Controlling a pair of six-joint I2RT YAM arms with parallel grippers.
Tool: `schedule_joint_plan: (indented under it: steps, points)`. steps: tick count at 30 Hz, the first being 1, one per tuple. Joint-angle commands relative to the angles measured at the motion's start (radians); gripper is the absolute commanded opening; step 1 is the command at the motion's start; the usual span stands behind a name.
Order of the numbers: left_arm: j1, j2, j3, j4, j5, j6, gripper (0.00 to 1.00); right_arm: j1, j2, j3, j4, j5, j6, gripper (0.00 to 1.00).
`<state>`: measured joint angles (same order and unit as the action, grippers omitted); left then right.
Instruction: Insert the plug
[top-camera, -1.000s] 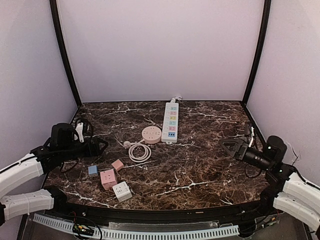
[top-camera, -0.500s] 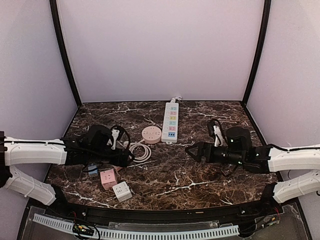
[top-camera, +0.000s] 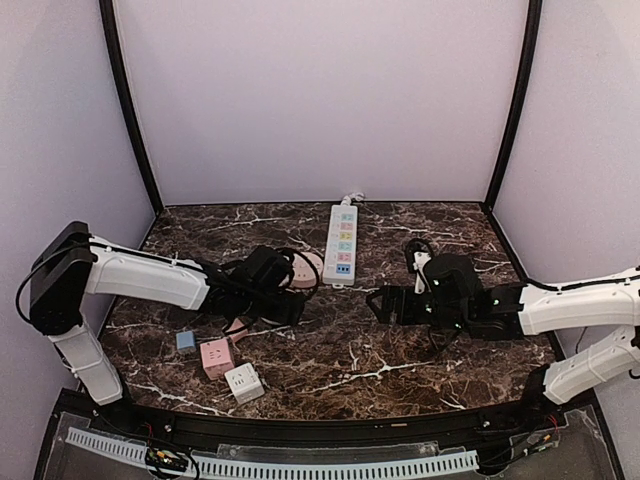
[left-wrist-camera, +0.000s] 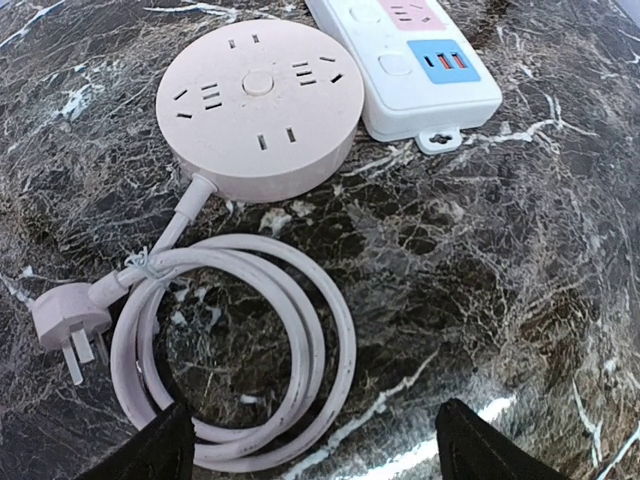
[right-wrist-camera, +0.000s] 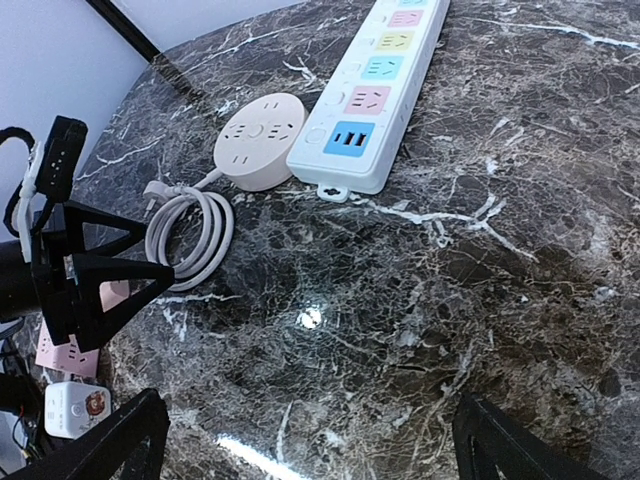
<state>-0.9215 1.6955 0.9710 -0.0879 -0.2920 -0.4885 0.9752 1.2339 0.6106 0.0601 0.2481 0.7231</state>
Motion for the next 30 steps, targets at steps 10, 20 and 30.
schedule_joint_plan:
  steps: [10, 20, 30]
  points:
    - [-0.015, 0.177, 0.149, -0.063, -0.111, -0.033, 0.76, 0.01, 0.019, 0.1, -0.056, 0.079, -0.074, 0.99]
    - [-0.014, 0.228, 0.181, -0.069, -0.137, -0.02, 0.7, 0.01, 0.037, 0.153, -0.117, 0.138, -0.135, 0.99]
    - [-0.015, 0.262, 0.208, -0.073, -0.148, -0.001, 0.63, 0.01, 0.018, 0.202, -0.138, 0.188, -0.199, 0.99]
